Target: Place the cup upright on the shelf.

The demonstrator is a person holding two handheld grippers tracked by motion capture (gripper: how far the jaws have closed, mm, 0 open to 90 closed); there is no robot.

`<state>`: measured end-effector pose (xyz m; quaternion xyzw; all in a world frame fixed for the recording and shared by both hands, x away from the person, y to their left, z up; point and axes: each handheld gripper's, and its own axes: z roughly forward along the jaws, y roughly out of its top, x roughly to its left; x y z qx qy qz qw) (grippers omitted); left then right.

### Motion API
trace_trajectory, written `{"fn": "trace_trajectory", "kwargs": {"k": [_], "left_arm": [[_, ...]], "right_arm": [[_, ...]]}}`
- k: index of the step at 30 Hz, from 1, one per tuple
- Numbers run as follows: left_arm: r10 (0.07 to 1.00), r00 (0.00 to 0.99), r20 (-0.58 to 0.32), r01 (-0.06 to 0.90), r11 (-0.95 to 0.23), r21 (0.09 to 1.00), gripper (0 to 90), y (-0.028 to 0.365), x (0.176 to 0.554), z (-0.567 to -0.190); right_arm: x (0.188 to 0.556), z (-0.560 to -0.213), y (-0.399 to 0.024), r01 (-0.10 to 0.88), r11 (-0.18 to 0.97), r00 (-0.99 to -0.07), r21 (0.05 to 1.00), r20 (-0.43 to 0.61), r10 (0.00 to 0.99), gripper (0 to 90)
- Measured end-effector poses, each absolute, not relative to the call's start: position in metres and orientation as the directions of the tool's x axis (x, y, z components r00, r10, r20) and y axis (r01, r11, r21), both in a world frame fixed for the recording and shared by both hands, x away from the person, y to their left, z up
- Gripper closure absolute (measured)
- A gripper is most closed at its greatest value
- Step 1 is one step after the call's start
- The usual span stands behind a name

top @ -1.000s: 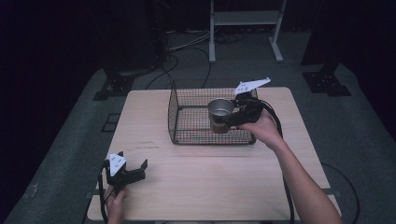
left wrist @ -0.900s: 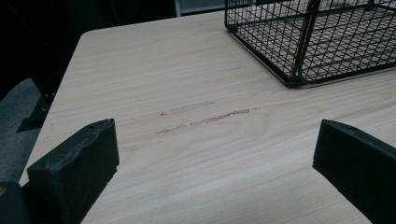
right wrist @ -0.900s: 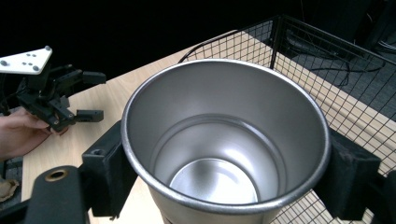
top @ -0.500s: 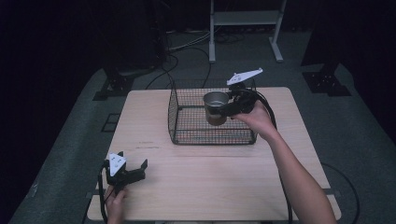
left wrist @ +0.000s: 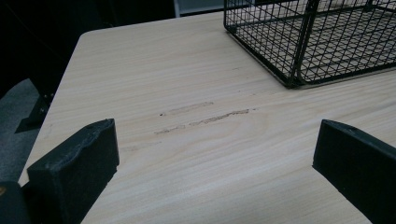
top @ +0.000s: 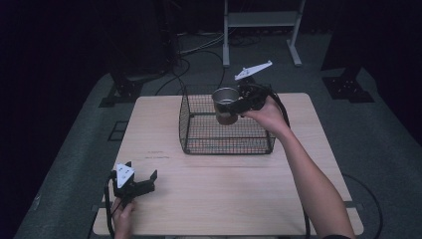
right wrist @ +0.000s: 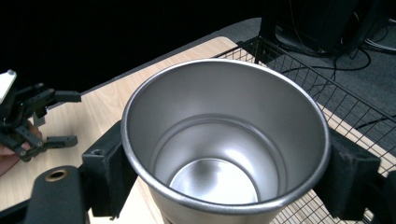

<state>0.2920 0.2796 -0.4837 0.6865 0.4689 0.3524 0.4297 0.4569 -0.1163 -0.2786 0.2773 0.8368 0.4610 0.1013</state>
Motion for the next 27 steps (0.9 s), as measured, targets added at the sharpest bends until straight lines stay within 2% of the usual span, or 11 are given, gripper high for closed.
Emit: {"fn": "trace_trajectory", "kwargs": {"k": [8, 27], "left_arm": [[0.947, 0.311, 0.078, 0.340, -0.188, 0.921, 0.0, 0.280, 0.292, -0.484], [0.946, 0.315, 0.078, 0.340, -0.189, 0.921, 0.0, 0.280, 0.292, -0.484]], "right_arm": [[0.470, -0.277, -0.110, 0.384, 0.409, -0.810, 0.828, 0.088, 0.580, 18.1], [0.505, -0.319, -0.095, 0.454, 0.408, -0.775, 0.792, 0.125, 0.620, 18.0]]}}
